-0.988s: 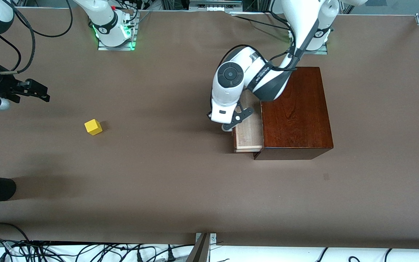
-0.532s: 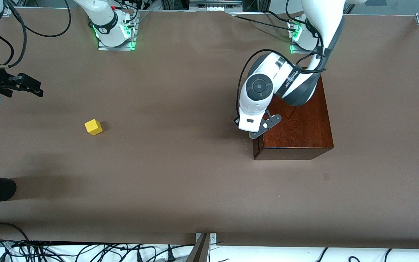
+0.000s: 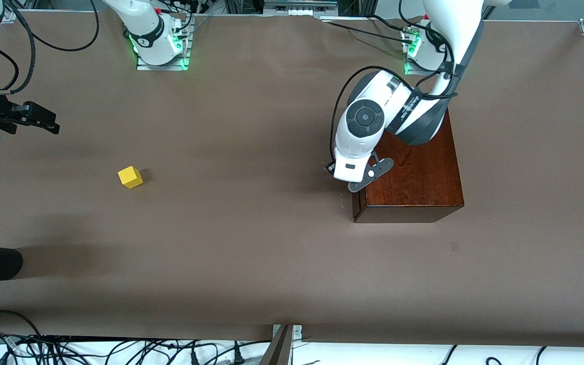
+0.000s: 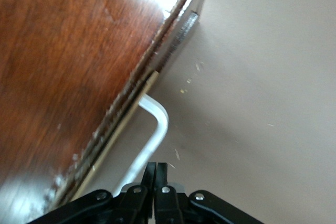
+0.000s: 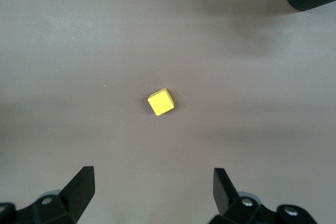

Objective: Open drawer, take yellow block, close drawer

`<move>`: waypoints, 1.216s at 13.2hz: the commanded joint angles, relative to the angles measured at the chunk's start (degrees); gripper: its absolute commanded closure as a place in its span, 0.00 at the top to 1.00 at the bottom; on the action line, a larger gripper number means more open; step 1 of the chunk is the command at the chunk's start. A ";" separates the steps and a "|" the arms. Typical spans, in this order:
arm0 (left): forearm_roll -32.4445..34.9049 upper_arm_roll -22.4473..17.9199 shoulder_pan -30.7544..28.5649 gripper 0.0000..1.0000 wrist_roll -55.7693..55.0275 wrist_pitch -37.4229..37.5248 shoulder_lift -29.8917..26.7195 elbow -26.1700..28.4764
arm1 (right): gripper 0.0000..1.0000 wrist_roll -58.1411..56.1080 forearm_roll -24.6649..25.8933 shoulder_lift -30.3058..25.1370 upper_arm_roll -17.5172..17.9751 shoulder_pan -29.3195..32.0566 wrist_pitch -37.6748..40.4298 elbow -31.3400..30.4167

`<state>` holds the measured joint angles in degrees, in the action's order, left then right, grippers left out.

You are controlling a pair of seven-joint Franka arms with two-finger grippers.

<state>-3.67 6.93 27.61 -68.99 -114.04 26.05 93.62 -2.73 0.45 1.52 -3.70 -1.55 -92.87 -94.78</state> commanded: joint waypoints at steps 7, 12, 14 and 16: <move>-3.27 3.00 -3.78 1.00 9.35 2.15 -9.34 0.95 | 1.00 0.97 0.61 1.03 0.98 0.94 0.94 0.48; -3.36 3.00 -12.91 1.00 29.73 10.04 -18.47 2.97 | 1.00 1.15 0.17 2.00 0.89 0.76 0.24 0.56; -3.19 2.56 -16.86 1.00 40.38 13.83 -21.29 3.24 | 1.00 1.15 -0.01 2.00 0.89 0.85 0.23 1.44; -2.48 1.34 -19.85 1.00 49.17 15.60 -23.58 3.50 | 1.00 1.15 0.08 2.00 0.71 1.03 0.67 1.97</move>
<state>-5.62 8.71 10.45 -28.11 -99.36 6.16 94.12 -2.27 0.44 3.39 -3.65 -1.50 -93.04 -94.38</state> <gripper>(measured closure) 0.000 0.000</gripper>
